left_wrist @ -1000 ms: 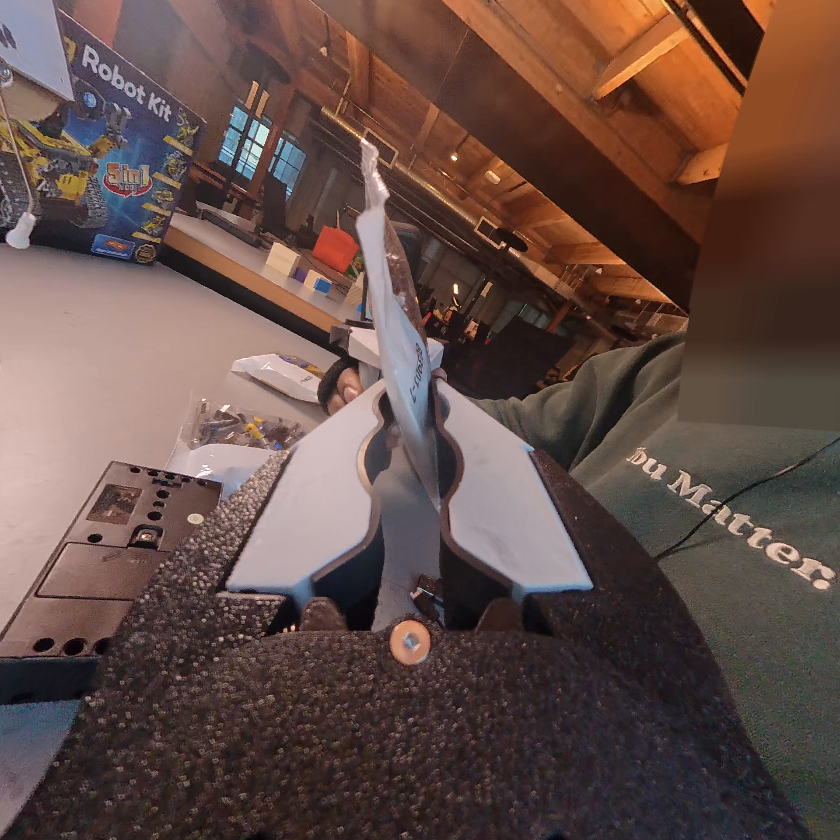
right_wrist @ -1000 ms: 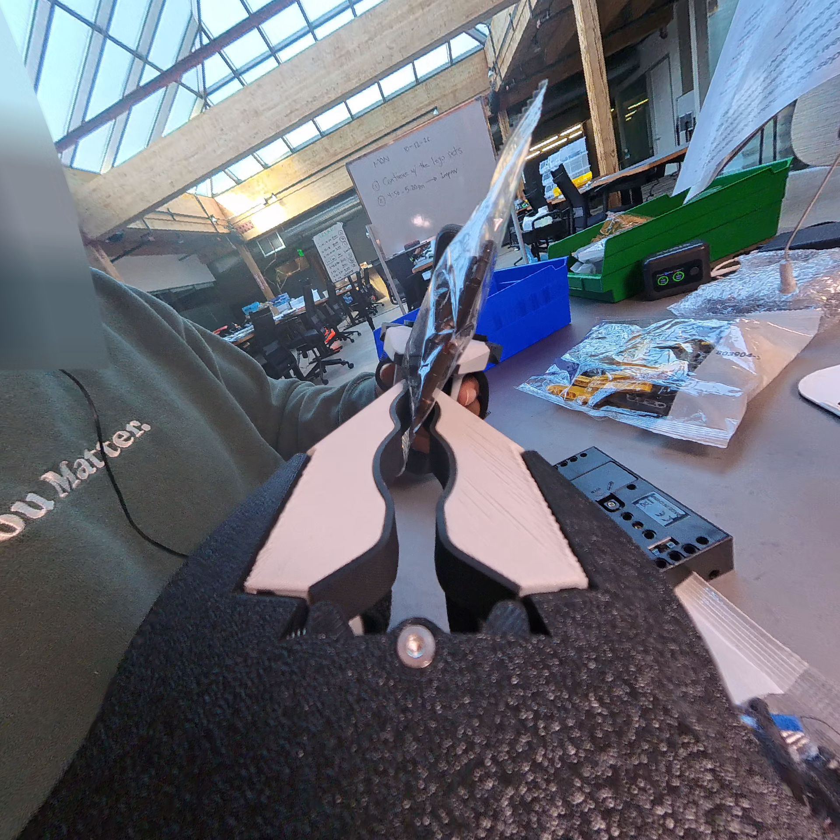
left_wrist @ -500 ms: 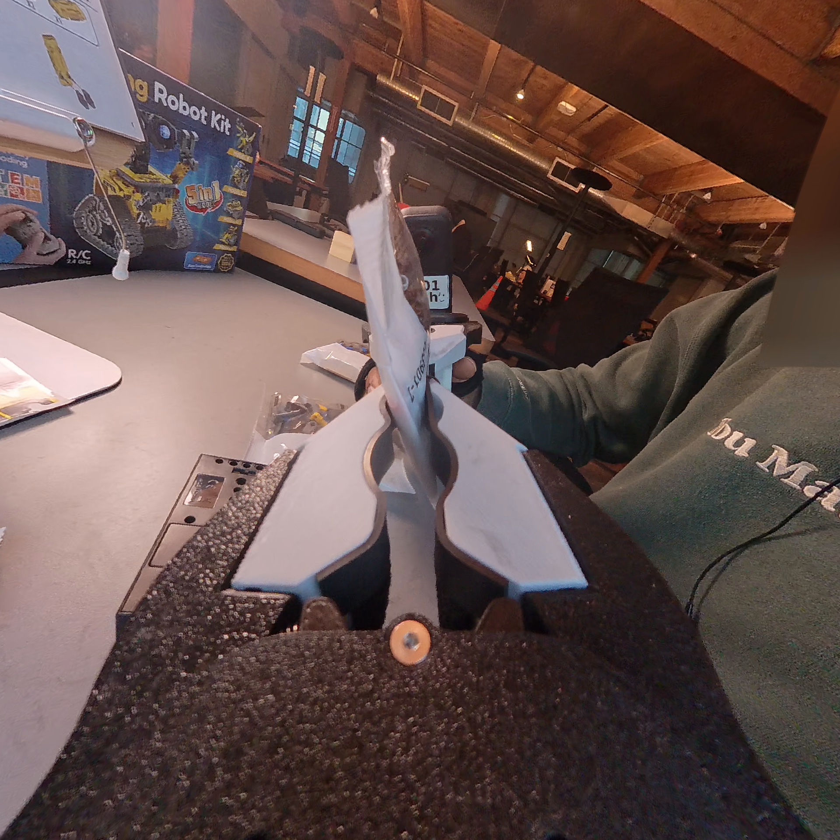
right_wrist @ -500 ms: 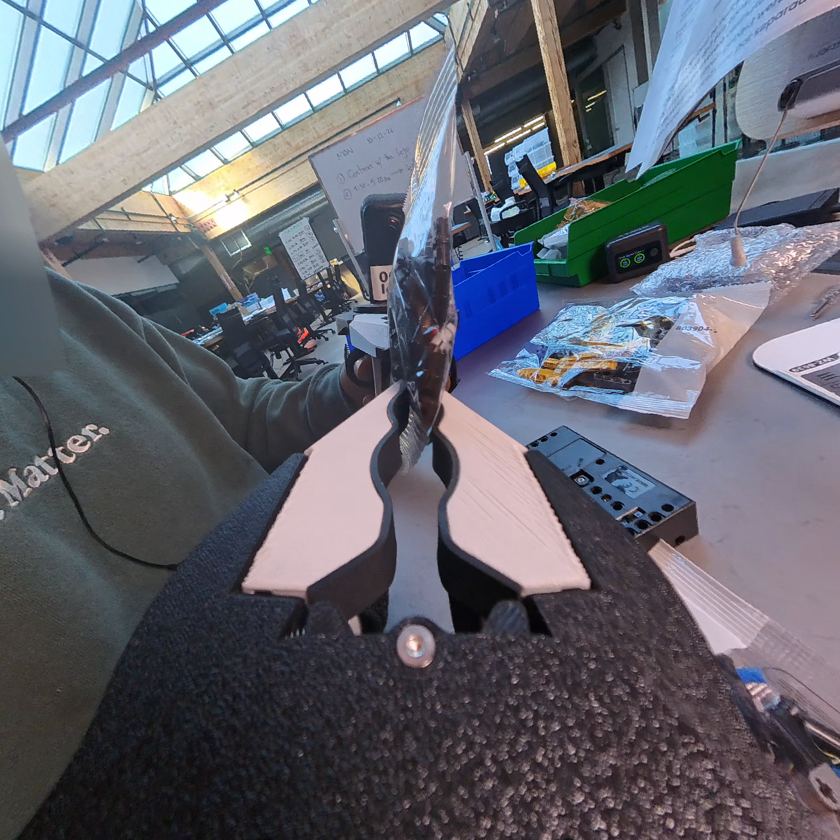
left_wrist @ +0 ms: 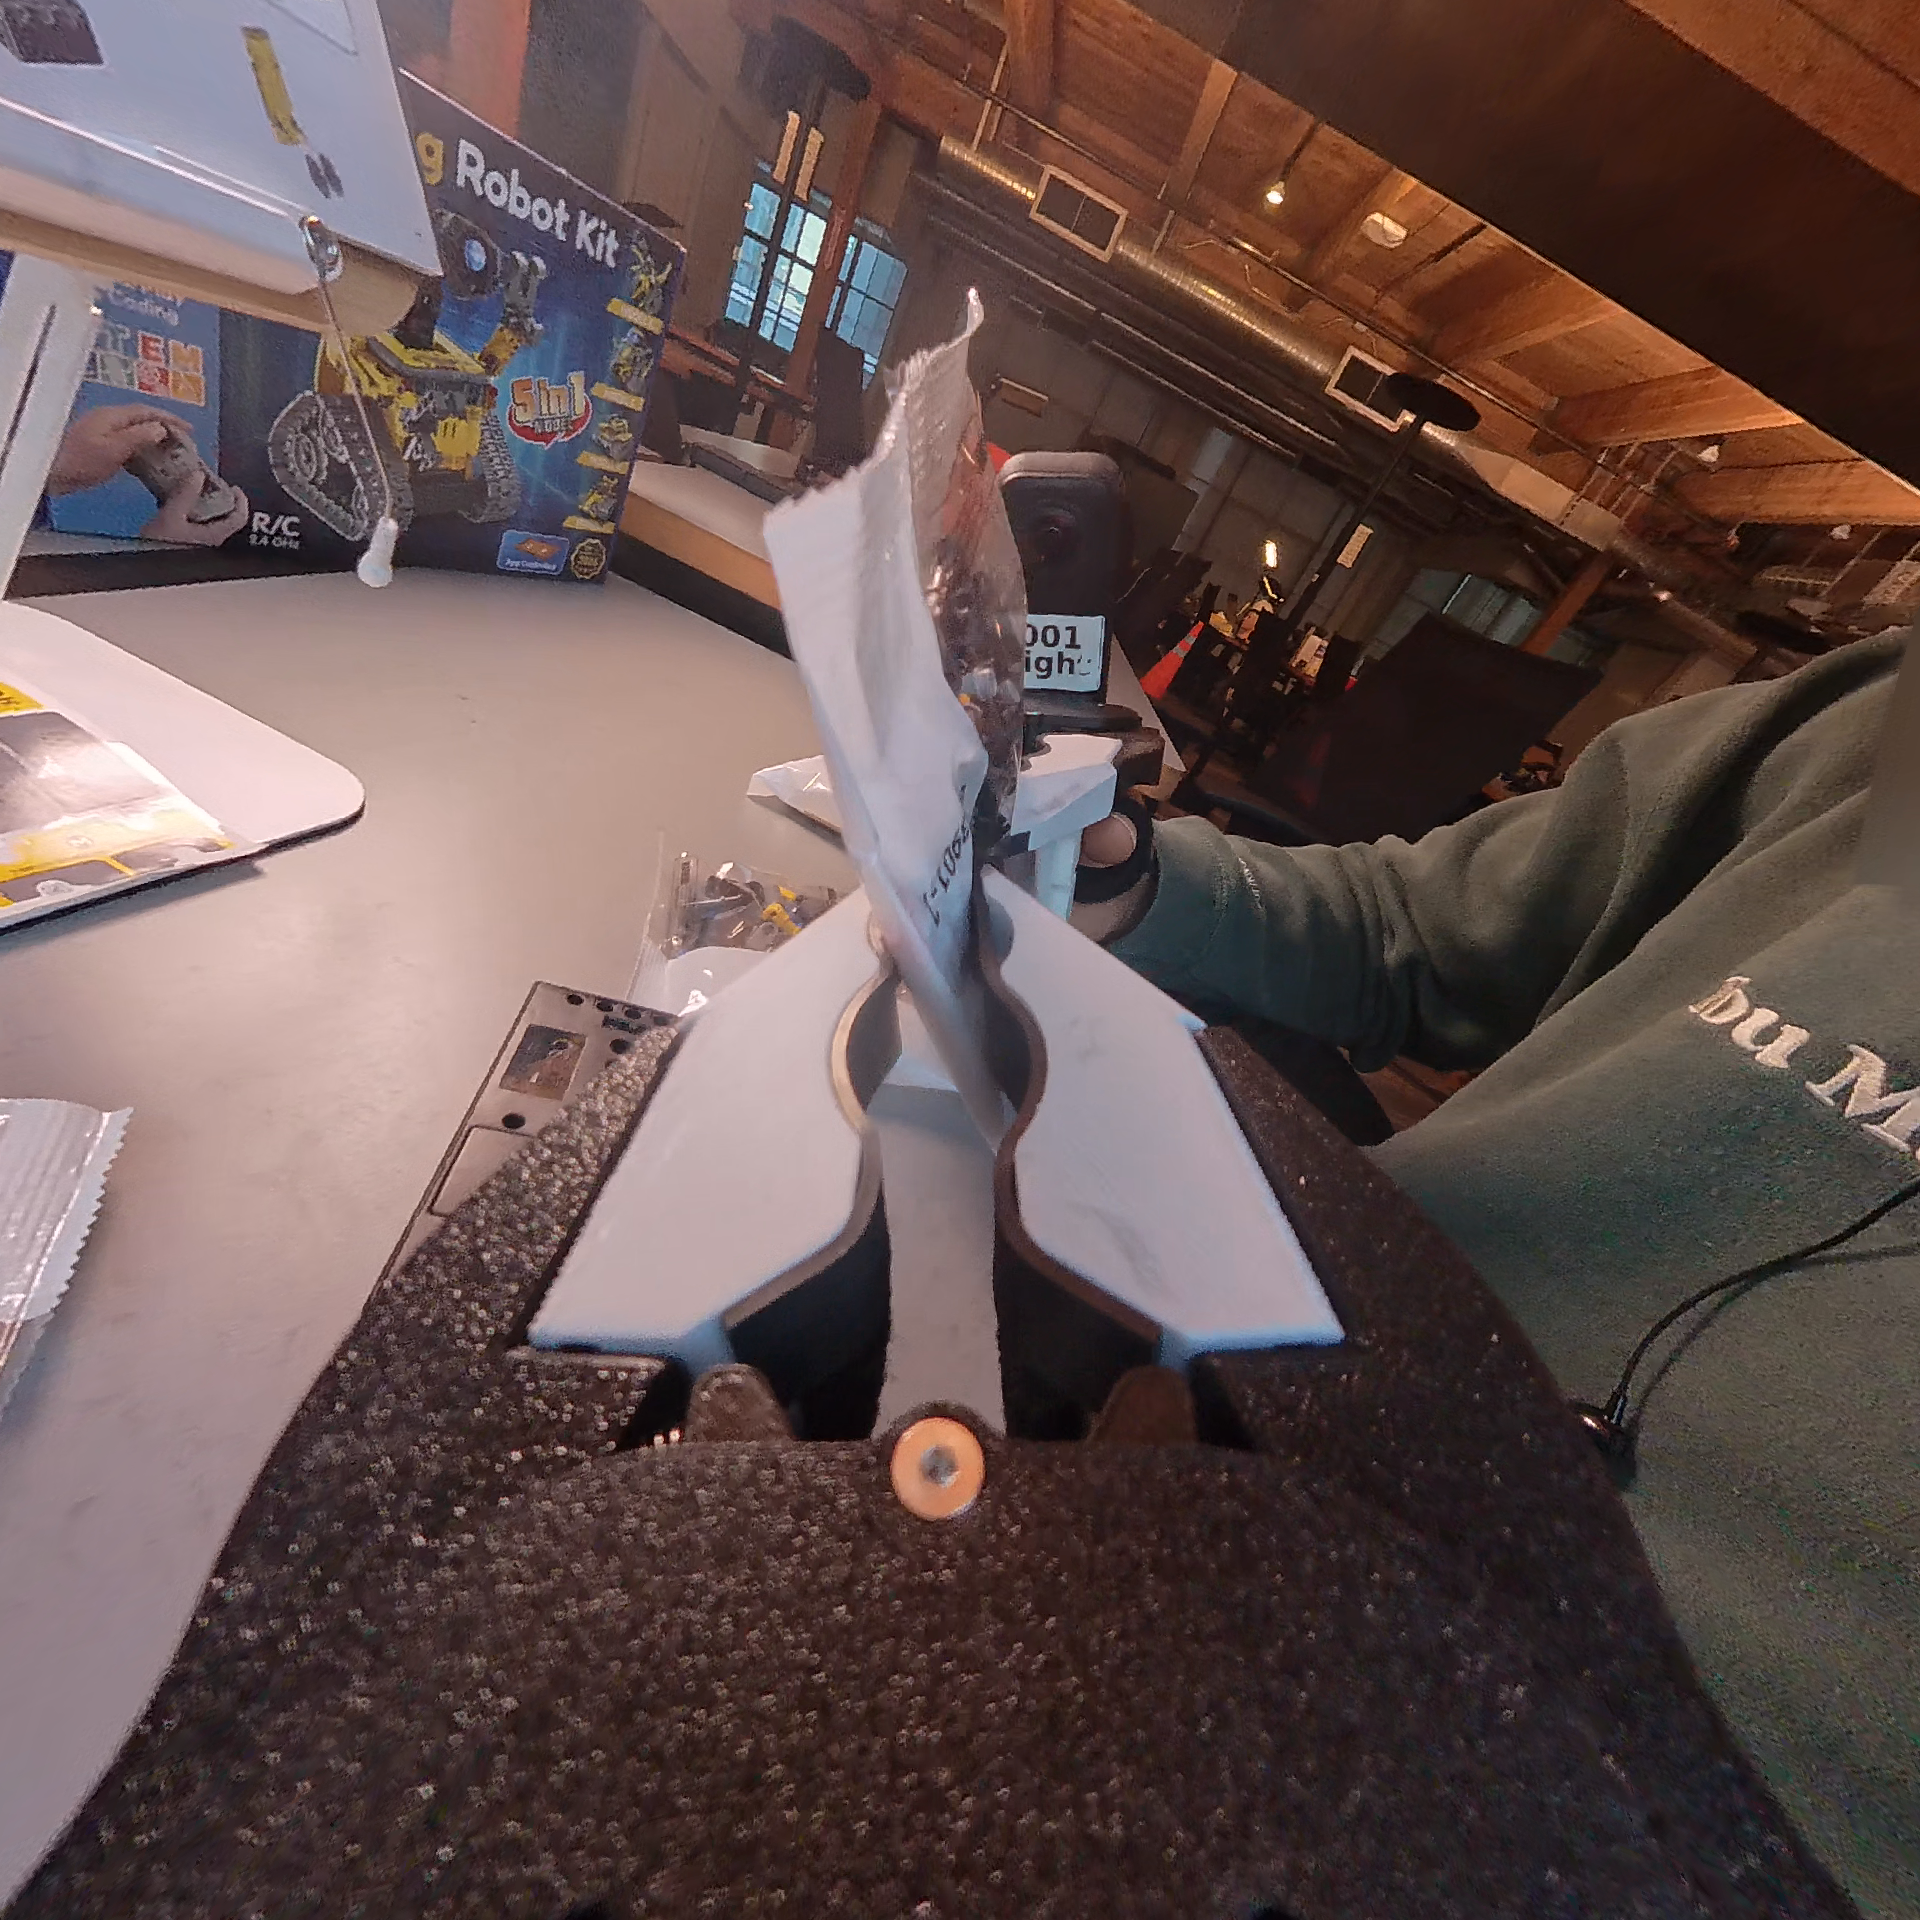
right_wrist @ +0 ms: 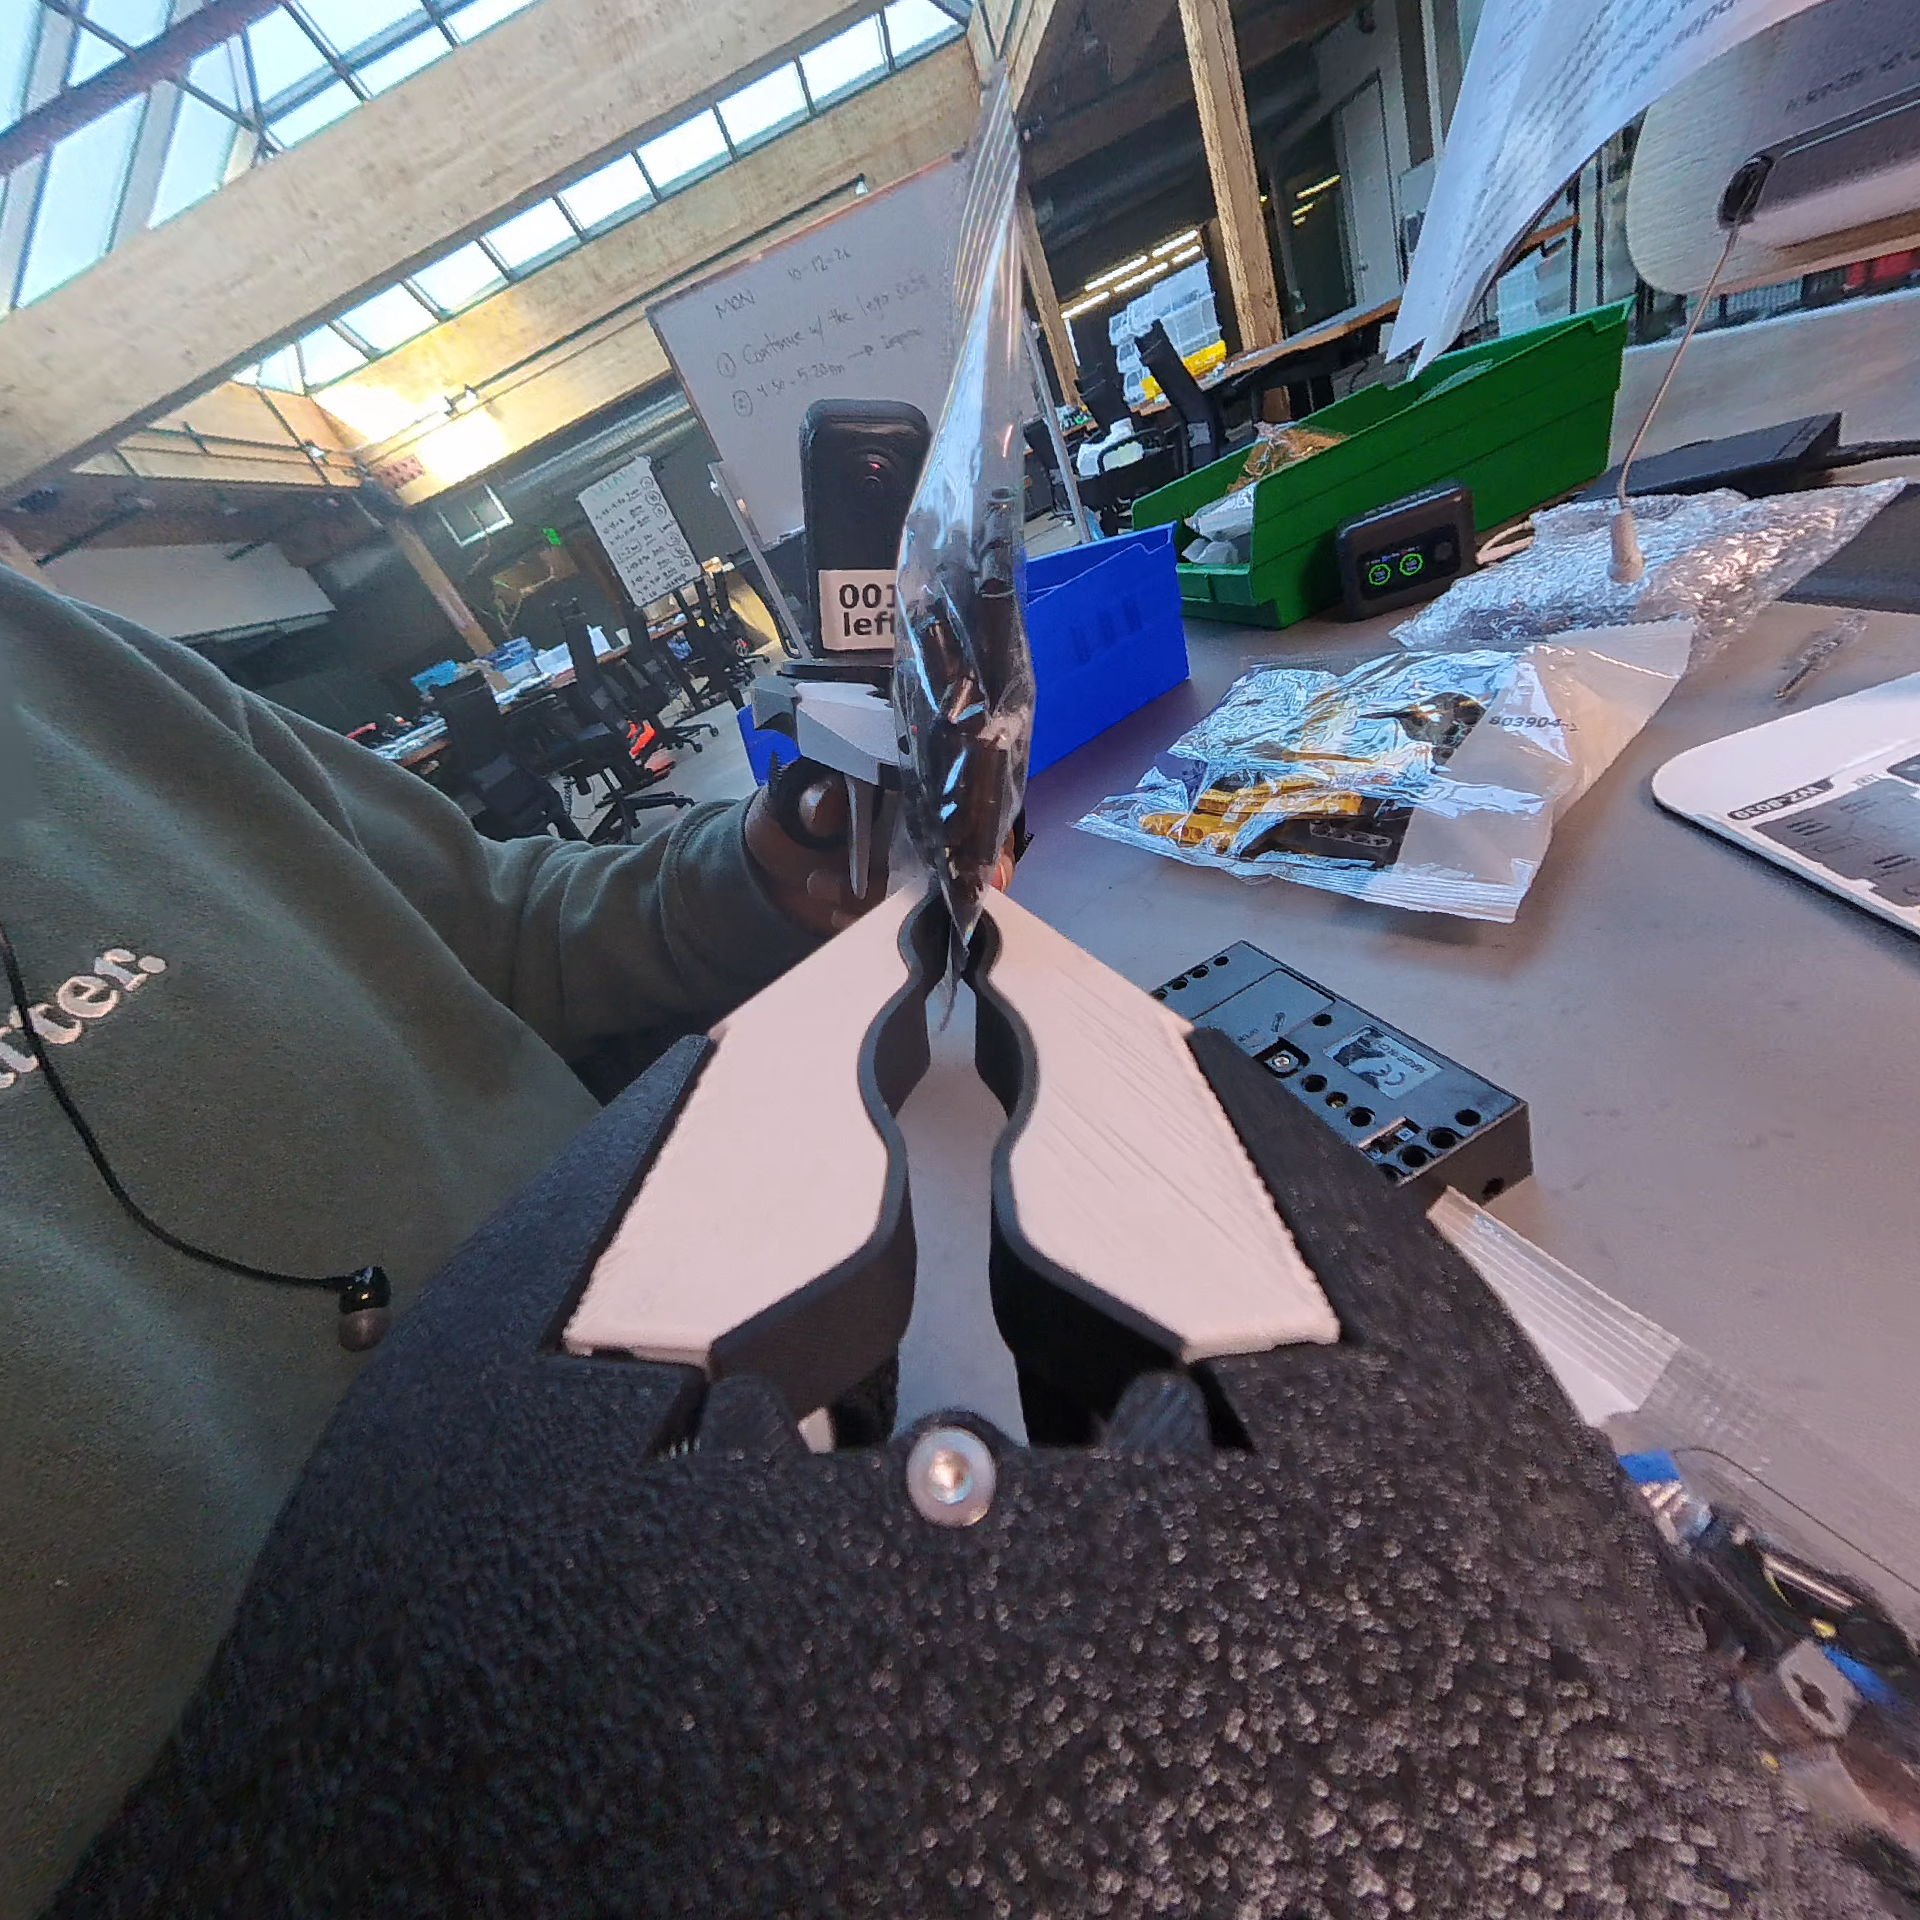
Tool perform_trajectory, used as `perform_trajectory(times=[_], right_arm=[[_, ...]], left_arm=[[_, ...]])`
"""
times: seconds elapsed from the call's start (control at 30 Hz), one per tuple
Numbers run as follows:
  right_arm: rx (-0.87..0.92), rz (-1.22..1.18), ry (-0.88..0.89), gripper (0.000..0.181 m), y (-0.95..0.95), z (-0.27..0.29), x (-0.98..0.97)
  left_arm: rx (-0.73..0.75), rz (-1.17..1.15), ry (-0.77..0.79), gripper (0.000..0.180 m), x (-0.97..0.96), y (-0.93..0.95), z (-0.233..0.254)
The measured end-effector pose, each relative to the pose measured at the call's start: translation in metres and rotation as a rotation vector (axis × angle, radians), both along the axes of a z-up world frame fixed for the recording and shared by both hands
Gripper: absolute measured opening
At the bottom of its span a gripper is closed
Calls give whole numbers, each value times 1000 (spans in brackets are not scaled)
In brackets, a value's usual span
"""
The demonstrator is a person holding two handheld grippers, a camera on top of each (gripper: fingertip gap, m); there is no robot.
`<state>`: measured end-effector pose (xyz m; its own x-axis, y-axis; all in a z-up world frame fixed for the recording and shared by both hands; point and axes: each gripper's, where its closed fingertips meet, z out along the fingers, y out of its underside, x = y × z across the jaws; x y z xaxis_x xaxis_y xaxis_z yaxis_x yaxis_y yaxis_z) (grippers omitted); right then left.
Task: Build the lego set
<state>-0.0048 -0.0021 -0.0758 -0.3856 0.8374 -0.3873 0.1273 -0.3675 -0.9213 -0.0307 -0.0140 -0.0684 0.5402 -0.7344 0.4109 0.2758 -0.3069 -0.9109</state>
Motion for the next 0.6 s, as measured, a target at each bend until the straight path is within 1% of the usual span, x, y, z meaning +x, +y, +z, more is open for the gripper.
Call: perform_trajectory(times=[0.1,0.13,0.2,0.27,0.33,0.4,0.47,0.5,0.57,0.6], right_arm=[[-5,-29,-46,1,3,-6,-3],[0,-47,-67,6,6,-7,-4],[44,-87,-116,23,14,-5,-3],[161,-162,-158,34,33,4,6],[308,-285,-181,34,62,20,24],[472,-400,-264,33,92,24,48],[614,-439,-433,38,114,3,74],[631,-412,-530,44,117,-14,85],[589,-321,-664,59,112,-51,96],[563,-294,-692,59,108,-67,95]], left_arm=[[-55,18,-14,8,-6,5,-7],[-74,34,-22,8,-10,7,-9],[-100,70,-42,8,-20,11,-11],[-119,110,-49,8,-33,15,-13],[-145,150,-29,8,-45,19,-19],[-159,165,-32,8,-52,21,-22],[-167,172,-44,8,-55,22,-23],[-169,173,-41,8,-56,22,-24],[-170,169,-36,8,-54,22,-25],[-170,164,-34,8,-53,22,-25]])
